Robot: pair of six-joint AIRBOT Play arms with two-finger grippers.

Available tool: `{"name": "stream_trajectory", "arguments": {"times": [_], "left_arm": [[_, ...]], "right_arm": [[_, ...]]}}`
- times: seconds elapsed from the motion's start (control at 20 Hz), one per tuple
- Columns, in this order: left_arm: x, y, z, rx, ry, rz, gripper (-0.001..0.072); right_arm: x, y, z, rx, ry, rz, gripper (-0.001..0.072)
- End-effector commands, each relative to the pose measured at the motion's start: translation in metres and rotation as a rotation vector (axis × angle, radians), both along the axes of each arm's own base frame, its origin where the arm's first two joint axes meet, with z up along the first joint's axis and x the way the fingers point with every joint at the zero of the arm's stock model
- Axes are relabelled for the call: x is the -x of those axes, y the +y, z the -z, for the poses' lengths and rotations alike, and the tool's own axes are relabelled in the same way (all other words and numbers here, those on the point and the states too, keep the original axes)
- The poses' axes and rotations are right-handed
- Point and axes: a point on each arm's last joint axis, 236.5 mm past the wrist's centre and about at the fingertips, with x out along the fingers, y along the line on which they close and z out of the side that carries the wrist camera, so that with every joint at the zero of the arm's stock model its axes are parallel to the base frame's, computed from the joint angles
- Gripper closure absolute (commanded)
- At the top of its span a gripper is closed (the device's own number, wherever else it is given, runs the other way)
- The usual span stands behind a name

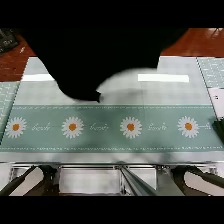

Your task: Fold the shirts.

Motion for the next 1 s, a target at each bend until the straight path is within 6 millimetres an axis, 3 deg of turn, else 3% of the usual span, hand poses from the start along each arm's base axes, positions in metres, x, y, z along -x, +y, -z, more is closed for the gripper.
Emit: {"name": "stream_trajectory", "arguments": {"times": [0.0,0.15,0.25,0.35,0.45,0.6,0.7,0.8,0.95], "left_arm": [[0.073,-0.021,-0.090,-0.169,-0.227,-0.079,0.0683],[0.117,-0.051,-0.102,-0.356,-0.301,-0.176,0.0683],[0.137,-0.053,-0.098,-0.436,-0.281,-0.304,0.0683],[0.162,-0.056,-0.097,-0.529,-0.303,-0.404,0.0683],[0.187,-0.059,-0.090,-0.569,-0.299,-0.419,0.0683],[0.204,-0.045,-0.061,-0.610,-0.187,-0.400,0.0683],[0.191,-0.037,-0.030,-0.637,-0.073,-0.360,0.0683],[0.162,-0.030,0.009,-0.677,0.051,-0.336,0.0683],[0.097,-0.029,0.092,-0.717,0.284,-0.267,0.0683]], "right_arm": [[0.095,-0.003,-0.092,0.122,-0.237,0.072,0.0689],[0.171,-0.015,-0.128,0.233,-0.361,0.182,0.0689],[0.214,-0.025,-0.139,0.285,-0.401,0.257,0.0689],[0.246,-0.028,-0.134,0.308,-0.388,0.289,0.0689],[0.264,-0.025,-0.113,0.327,-0.323,0.279,0.0689],[0.263,-0.024,-0.045,0.338,-0.073,0.224,0.0689],[0.245,-0.020,-0.006,0.318,0.039,0.176,0.0689],[0.222,-0.017,0.033,0.284,0.143,0.136,0.0689],[0.179,-0.014,0.101,0.212,0.279,0.094,0.0689]]}}
